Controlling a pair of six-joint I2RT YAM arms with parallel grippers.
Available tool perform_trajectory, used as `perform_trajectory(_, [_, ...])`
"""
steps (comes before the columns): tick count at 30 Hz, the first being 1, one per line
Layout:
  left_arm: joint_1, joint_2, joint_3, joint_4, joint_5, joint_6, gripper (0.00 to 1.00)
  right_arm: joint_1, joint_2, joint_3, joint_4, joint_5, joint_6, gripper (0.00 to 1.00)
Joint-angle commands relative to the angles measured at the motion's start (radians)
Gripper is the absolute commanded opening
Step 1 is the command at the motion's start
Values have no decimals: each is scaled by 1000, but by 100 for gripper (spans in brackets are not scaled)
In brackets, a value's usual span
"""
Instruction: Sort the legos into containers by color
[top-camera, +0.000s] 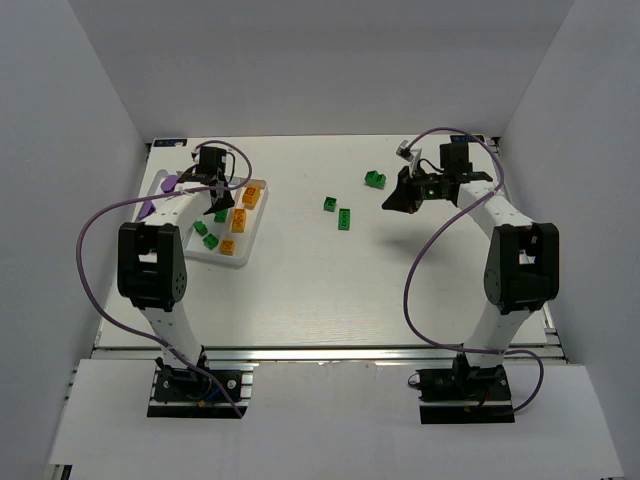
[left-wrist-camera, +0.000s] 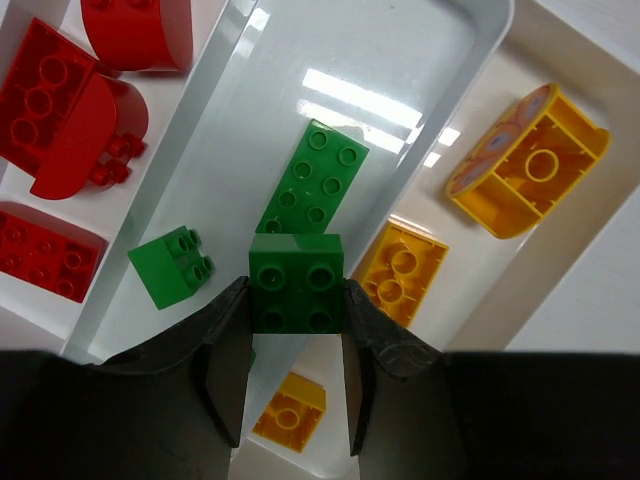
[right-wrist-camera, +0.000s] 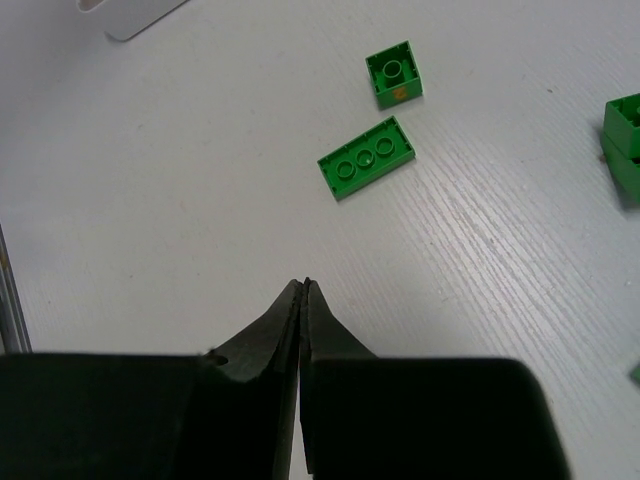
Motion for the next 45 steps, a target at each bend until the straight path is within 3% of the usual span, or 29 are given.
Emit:
perform_trajectory(1, [8,1,3,39,-44,5,34,1,19,66,-38,4,-36,4])
perform_trajectory(12, [10,-6,-34,59,-108,-12,61,3,73,146,-83,18,-46,10])
perform_trajectory(15, [10,-31,-54,79,-108,-21,76,3,83,168,-95,36,-50,13])
perform_trajectory(21, [10,-98,-45,85,-62,-46,81,3,79,201,-89,165,-44,23])
perform_trajectory(24, [10,-181,-62,104,-9,-63,82,1,77,214,-57,323,-12,38])
perform_trajectory(25, [10,-207,-97,116,13,-66,83,3,79,218,-53,359,-10,53])
perform_trajectory(27, [10,-288,-140,148,53,-84,88,3,88,235,-52,462,-3,62])
perform_trajectory(28, [10,-314,-184,156,53,-99,92,3,91,237,-52,523,0,81])
perform_trajectory(29, [10,-365,-207,165,50,-124,96,4,97,237,-43,557,2,89])
perform_trajectory(34, [10,-477,-316,160,79,-208,98,3,158,302,-50,747,49,89])
perform_trajectory(39, [10,-590,-413,157,106,-245,98,1,284,419,-153,749,52,89])
perform_trajectory(45, [10,-661,-419,104,117,-241,98,3,367,511,-176,734,83,77])
